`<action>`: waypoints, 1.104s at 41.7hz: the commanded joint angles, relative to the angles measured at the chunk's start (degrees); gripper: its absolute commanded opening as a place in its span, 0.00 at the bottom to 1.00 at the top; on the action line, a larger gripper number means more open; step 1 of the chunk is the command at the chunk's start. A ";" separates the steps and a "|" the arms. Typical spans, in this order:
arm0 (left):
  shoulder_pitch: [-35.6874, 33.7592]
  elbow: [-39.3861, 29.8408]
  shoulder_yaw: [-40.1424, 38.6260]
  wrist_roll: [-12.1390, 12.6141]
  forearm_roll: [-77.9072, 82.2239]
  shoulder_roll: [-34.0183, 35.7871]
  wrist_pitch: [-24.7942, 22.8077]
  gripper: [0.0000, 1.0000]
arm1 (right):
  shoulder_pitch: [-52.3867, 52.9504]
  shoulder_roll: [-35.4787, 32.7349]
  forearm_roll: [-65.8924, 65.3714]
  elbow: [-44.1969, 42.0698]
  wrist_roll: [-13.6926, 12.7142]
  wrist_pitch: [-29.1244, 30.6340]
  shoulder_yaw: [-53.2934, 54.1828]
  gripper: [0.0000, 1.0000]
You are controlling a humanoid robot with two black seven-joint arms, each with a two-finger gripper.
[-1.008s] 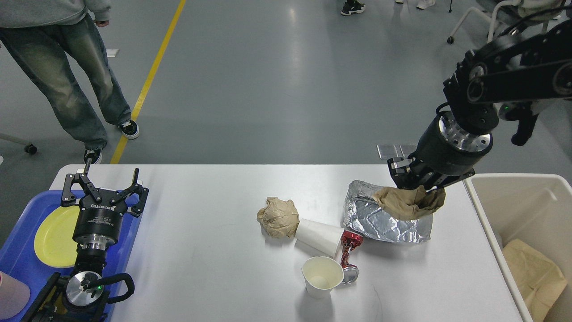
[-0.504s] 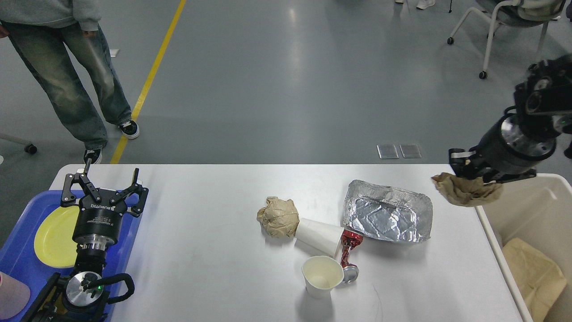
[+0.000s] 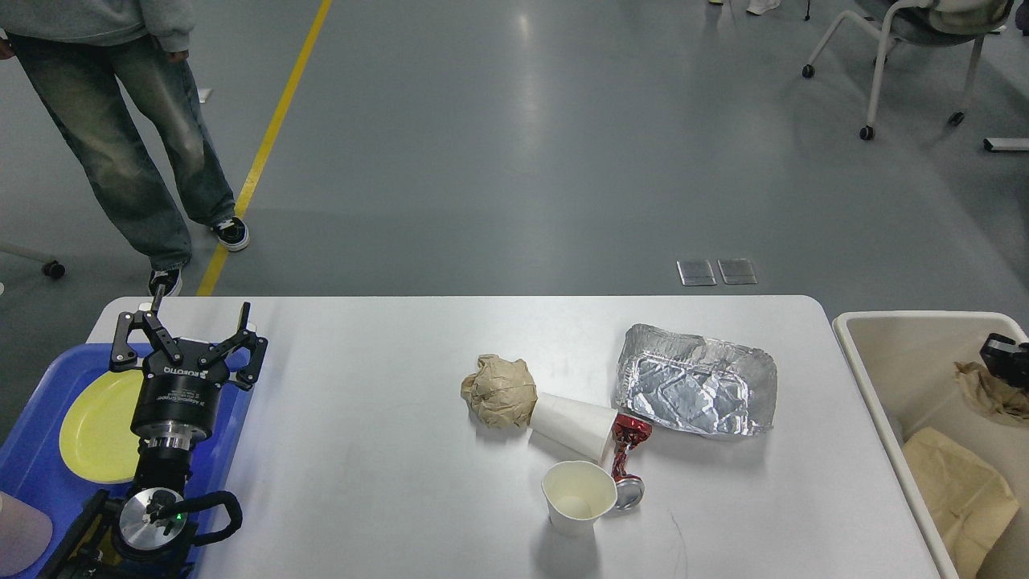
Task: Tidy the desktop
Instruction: 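Lift the scraps and drop them into the white bin, then raise the right gripper out of the bin toward the foil tray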
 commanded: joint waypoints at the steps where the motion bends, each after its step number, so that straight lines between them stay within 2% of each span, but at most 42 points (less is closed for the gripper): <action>1: 0.00 0.01 0.00 -0.07 -0.01 0.00 0.00 0.96 | -17.28 1.79 0.57 -13.15 -0.02 -6.86 9.75 0.00; 9: 0.00 0.01 0.00 0.02 -0.01 0.00 0.00 0.96 | -34.16 10.83 0.66 -25.10 -0.02 -18.72 18.54 0.00; 15: 0.00 0.01 0.00 0.02 -0.01 0.00 0.00 0.96 | -39.28 15.59 0.84 -28.90 -0.10 -24.71 19.95 0.00; 34: 0.00 0.01 0.00 -0.07 -0.01 0.00 0.00 0.96 | -41.57 17.27 0.75 -28.90 -0.10 -26.13 22.95 0.00; 35: 0.00 0.01 0.00 0.02 -0.01 0.00 0.00 0.96 | -41.65 17.27 0.75 -28.81 -0.10 -26.13 23.03 0.11; 36: 0.00 0.01 0.00 0.02 -0.01 0.00 0.00 0.96 | -41.65 17.27 0.75 -28.81 -0.10 -26.21 23.03 0.30; 39: 0.00 0.01 0.00 0.02 -0.01 0.00 0.00 0.96 | -41.04 17.27 0.75 -28.20 -0.10 -26.30 22.68 1.00; 46: 0.00 0.01 0.00 -0.07 -0.01 0.00 0.00 0.96 | -41.04 17.01 0.75 -27.93 -0.10 -26.30 22.51 1.00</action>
